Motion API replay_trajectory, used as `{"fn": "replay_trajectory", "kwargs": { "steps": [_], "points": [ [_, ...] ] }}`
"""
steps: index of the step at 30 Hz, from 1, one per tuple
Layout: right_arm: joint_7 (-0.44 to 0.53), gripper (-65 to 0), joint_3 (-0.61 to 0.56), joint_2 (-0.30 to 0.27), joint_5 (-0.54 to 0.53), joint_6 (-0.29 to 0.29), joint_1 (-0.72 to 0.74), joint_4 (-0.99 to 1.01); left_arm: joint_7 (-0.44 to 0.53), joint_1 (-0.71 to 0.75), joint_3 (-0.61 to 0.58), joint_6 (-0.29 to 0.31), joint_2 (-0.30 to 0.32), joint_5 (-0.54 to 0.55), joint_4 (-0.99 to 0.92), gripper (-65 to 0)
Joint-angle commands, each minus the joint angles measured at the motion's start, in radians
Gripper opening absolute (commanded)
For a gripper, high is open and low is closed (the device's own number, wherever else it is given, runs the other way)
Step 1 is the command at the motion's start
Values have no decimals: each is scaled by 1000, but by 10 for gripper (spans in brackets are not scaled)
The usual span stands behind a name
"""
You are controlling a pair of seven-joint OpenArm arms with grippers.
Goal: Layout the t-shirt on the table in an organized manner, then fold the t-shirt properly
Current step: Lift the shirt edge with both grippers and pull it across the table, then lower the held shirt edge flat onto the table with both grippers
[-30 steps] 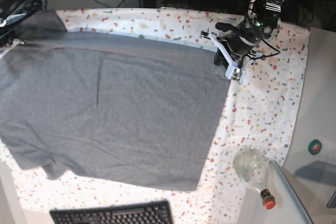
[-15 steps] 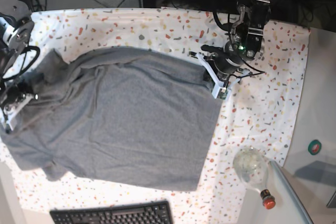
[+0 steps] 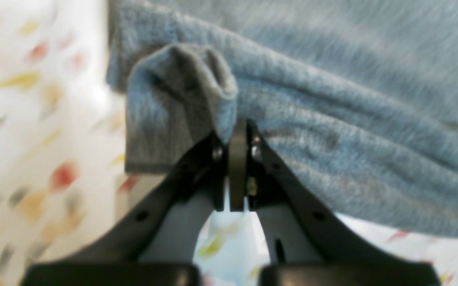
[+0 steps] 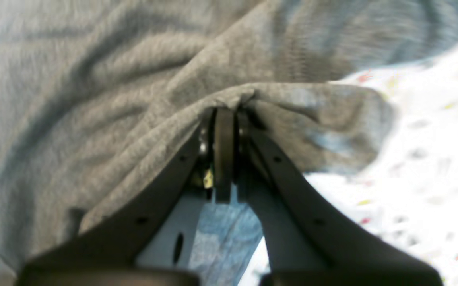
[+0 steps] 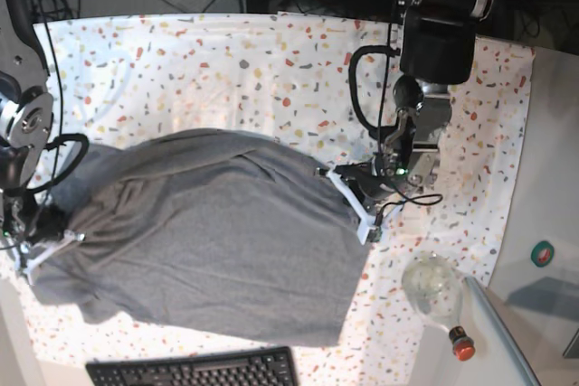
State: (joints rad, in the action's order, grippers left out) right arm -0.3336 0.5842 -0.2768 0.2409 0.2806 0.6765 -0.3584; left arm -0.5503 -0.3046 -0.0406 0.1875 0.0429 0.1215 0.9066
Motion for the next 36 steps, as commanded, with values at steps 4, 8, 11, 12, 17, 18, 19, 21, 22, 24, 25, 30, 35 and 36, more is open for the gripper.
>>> {"fn": "replay_trajectory", "kwargs": {
  "steps": [4, 8, 11, 12, 17, 18, 19, 21, 22, 24, 25, 30, 35, 36],
  "points": [
    [40, -650, 0, -78, -5, -42, 78, -21, 16, -149, 2, 5, -67, 5, -93, -650],
    [23, -650, 0, -154, -5, -42, 137, -20, 14, -215, 2, 5, -108, 5, -132, -650],
    [-85, -650, 1, -210, -5, -30, 168, -21, 5, -202, 2, 5, -127, 7, -65, -650],
    [-135, -650, 1, -221, -5, -13, 173, -23, -15, -172, 2, 5, -127, 7, -19, -650],
    [-371, -650, 7, -249, -5, 170, 99, -150, -130, 41, 3, 5, -71, 5, 342, -650],
    [-416, -650, 7, -246, -5, 190, 65, -202, -142, 94, 3, 5, -59, 5, 420, -650],
    [-460, -650, 7, -232, -5, 211, 19, -270, -147, 147, 3, 5, -47, 2, 495, -650],
    [-523, -650, 7, -200, -5, 234, -73, -408, -159, 247, -5, 5, -27, -1, 607, -650],
    [-551, -650, 7, -181, -5, 242, -126, -488, -173, 293, -5, 5, -16, -1, 655, -650],
    [-594, -650, 9, -137, -5, 242, -238, -644, -187, 381, -2, 5, 2, -1, 731, -650],
    [-614, -650, 18, -115, -5, 242, -283, -716, -185, 416, 0, 5, 10, -1, 764, -650],
    [-635, -650, 118, -48, -5, 242, -439, -891, -182, 516, 0, 5, 38, -1, 807, -650],
    [-632, -650, 210, -43, -5, 242, -530, -942, -182, 554, -2, 5, 51, -3, 800, -650],
    [-632, -650, 230, -43, -5, 242, -545, -945, -182, 557, -2, 5, 51, -3, 796, -650]
  ]
}}
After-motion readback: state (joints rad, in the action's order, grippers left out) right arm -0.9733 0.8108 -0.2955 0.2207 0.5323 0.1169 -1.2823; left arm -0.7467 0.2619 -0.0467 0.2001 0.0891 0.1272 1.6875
